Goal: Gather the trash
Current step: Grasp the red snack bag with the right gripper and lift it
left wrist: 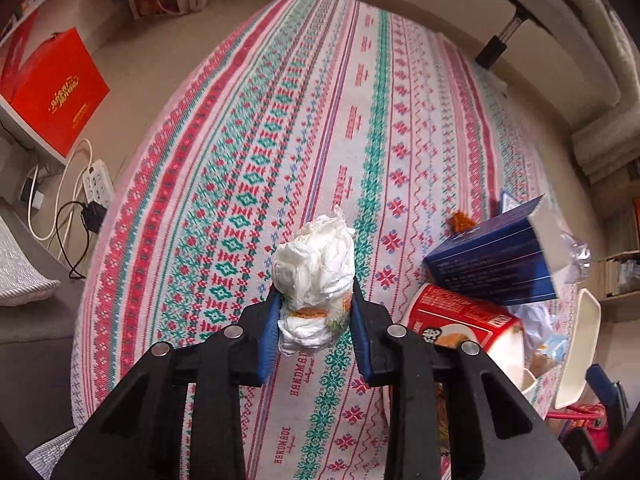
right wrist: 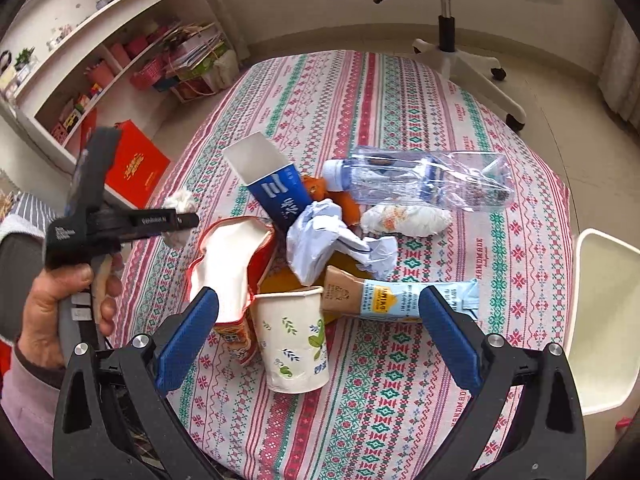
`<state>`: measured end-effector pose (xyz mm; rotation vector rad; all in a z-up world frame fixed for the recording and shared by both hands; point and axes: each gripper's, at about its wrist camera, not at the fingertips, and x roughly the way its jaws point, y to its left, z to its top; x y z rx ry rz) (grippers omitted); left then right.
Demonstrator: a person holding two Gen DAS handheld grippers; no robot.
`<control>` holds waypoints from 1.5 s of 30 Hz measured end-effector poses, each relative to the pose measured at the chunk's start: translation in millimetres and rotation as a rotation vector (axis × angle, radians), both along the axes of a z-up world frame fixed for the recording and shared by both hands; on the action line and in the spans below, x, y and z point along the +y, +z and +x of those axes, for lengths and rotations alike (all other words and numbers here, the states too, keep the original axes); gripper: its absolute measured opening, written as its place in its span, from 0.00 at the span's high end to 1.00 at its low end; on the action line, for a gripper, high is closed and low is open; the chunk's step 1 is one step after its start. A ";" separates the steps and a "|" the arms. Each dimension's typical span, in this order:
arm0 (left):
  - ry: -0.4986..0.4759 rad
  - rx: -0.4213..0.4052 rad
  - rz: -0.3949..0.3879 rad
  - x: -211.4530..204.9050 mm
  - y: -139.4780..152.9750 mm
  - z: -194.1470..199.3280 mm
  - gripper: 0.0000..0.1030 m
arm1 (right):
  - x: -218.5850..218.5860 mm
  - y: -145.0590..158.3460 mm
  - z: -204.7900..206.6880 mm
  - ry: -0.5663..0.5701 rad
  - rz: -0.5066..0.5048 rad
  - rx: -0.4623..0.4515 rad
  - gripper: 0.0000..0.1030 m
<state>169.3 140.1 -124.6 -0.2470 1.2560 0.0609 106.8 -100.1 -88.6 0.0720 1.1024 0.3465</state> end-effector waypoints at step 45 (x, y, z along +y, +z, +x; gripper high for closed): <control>0.025 -0.286 -0.031 16.5 88.1 -63.0 0.69 | 90.4 -5.5 4.9 0.168 -0.036 -0.113 0.53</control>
